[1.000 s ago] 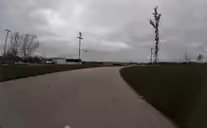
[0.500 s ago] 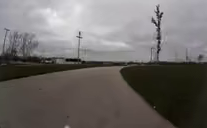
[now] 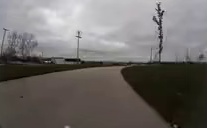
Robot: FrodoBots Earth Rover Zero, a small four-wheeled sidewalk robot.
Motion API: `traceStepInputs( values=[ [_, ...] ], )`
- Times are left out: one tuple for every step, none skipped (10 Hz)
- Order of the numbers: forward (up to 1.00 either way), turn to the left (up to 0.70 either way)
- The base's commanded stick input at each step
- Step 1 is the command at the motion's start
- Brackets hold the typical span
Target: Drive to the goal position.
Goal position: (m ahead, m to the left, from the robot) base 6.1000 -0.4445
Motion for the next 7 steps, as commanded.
traceStepInputs(
  values=[
    [1.0, 0.0],
    [1.0, 0.0],
    [1.0, 0.0],
    [1.0, 0.0],
    [1.0, 0.0],
    [1.0, 0.0],
    [1.0, 0.0]
  ],
)
